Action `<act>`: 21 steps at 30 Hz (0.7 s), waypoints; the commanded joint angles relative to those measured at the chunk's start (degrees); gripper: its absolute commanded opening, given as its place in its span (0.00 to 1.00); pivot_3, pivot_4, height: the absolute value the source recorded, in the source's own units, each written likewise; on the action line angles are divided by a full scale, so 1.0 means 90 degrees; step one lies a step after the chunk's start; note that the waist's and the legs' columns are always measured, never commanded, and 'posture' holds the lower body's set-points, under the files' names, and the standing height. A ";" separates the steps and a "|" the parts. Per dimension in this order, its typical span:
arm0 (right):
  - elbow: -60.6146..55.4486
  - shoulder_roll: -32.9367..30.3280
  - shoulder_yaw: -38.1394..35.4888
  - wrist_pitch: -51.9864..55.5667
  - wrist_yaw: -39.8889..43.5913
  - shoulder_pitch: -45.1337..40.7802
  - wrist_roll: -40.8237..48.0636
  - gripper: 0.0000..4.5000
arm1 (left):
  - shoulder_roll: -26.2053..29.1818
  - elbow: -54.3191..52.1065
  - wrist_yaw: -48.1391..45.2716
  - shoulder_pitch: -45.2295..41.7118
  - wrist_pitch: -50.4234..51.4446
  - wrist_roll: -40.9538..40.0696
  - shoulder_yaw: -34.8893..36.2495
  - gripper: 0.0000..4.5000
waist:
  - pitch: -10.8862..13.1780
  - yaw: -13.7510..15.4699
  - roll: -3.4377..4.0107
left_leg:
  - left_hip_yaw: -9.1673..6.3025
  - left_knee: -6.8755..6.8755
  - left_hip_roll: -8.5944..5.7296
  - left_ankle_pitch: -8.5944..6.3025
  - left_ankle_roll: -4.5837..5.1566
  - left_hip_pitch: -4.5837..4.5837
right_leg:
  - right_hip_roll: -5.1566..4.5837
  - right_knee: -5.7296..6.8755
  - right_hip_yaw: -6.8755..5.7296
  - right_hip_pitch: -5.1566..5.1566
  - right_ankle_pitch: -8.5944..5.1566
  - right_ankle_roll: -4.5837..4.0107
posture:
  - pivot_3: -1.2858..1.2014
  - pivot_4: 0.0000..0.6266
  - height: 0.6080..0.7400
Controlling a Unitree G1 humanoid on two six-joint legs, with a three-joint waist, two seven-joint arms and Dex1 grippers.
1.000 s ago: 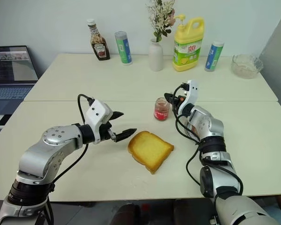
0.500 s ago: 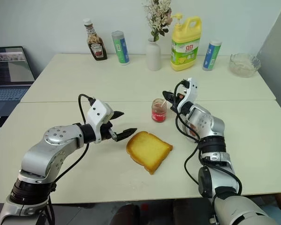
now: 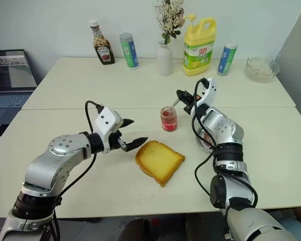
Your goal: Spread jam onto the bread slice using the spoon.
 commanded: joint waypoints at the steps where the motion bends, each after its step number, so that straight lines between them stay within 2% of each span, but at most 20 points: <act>1: -0.0275 -0.0022 -0.0192 0.0116 -0.0124 -0.0192 0.0325 0.01 | -0.0002 -0.0119 -0.0029 -0.0084 -0.0125 0.0040 -0.0005 1.00 | 0.0000 0.0000 0.0000 | 0.0000 0.0000 0.0000 0.0000 0.0000 0.0000 | 0.0000 0.0000 0.0000 0.0000 0.0000 0.0000 | 0.52 0.24 1.00; 21: -0.0663 -0.0091 -0.0691 0.0658 -0.0832 -0.0220 0.1155 0.01 | -0.0022 0.0002 -0.0054 -0.0117 -0.0354 0.0024 0.0009 1.00 | 0.0000 0.0001 0.0000 | -0.0003 -0.0003 0.0000 0.0000 0.0000 -0.0010 | 0.0000 -0.0010 -0.0003 -0.0004 0.0000 0.0000 | 0.52 0.24 1.00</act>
